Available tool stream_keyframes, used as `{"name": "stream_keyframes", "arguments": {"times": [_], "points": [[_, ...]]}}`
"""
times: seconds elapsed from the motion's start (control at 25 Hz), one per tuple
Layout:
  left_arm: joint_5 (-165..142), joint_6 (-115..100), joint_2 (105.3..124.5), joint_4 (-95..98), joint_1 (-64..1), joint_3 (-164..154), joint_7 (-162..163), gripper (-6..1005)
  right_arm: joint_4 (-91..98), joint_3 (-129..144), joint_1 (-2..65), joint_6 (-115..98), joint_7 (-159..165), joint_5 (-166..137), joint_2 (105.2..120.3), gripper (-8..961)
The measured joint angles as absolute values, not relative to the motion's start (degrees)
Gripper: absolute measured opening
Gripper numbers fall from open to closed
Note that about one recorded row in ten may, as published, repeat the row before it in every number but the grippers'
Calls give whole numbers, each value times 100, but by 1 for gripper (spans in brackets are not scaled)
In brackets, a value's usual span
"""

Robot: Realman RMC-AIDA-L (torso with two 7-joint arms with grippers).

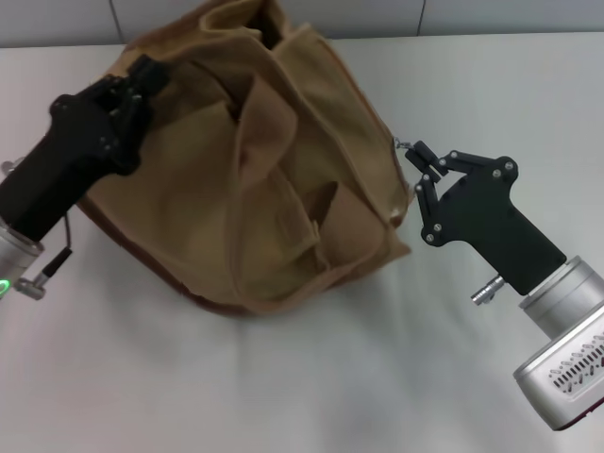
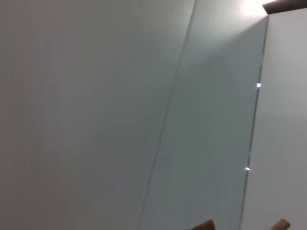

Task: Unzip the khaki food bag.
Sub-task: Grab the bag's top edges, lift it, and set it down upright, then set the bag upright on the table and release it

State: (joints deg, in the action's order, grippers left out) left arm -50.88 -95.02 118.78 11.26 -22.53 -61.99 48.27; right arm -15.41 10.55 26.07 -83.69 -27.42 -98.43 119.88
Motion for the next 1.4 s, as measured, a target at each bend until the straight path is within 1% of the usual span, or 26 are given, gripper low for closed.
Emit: {"name": "stream_keyframes", "arguments": {"times": [0.28,0.64,0.76,0.8,0.84,0.96,1.0,1.04,1.12,1.2,1.24,1.36,1.4], "points": [[-5054,-9533,11855,1182,-2072,-5931,4813,55,-1364,1082,2475,-8336,-2716,-9859,11984,88],[-5054,-9600,11841,1186,-2018,-5822,4809,55,-1337,1100,2447,-8261,-2686,-9865,11974,111],[-5055,-9602,11840,1187,-2013,-5822,4808,55,-1357,1114,2499,-8352,-2618,-9875,11950,118],[-5054,-9605,11837,1195,-2003,-5822,4808,55,-1299,1123,2522,-8491,-2460,-9908,11907,121],[-5054,-9605,11837,1195,-2003,-5822,4808,53,-1299,1123,2522,-8491,-2460,-9908,11907,123],[-5054,-9611,11830,1240,-1954,-5822,4815,48,-894,1132,2554,-8656,-1599,-10115,11811,131],[-5054,-9613,11828,1252,-1934,-5822,4815,49,-279,1132,2610,-8715,-503,-10465,11777,133],[-5054,-9617,11828,1261,-1914,-5821,4814,51,-279,1132,2610,-8715,-503,-10465,11777,136],[-5053,-9619,11828,1267,-1894,-5816,4814,54,576,1133,2728,-8748,882,-10974,11843,141],[-5053,-9617,11831,1269,-1890,-5815,4814,57,1429,1135,2982,-8740,2349,-11539,11906,232],[-5053,-9617,11831,1269,-1890,-5815,4814,58,1429,1135,2982,-8740,2349,-11539,11906,277],[-5050,-9605,11849,1258,-1889,-5703,4814,63,1777,1139,3258,-8685,2983,-11876,11905,413],[-5050,-9615,11856,1246,-1873,-5643,4814,64,1915,1230,3468,-8510,3296,-12053,11895,443]]}}
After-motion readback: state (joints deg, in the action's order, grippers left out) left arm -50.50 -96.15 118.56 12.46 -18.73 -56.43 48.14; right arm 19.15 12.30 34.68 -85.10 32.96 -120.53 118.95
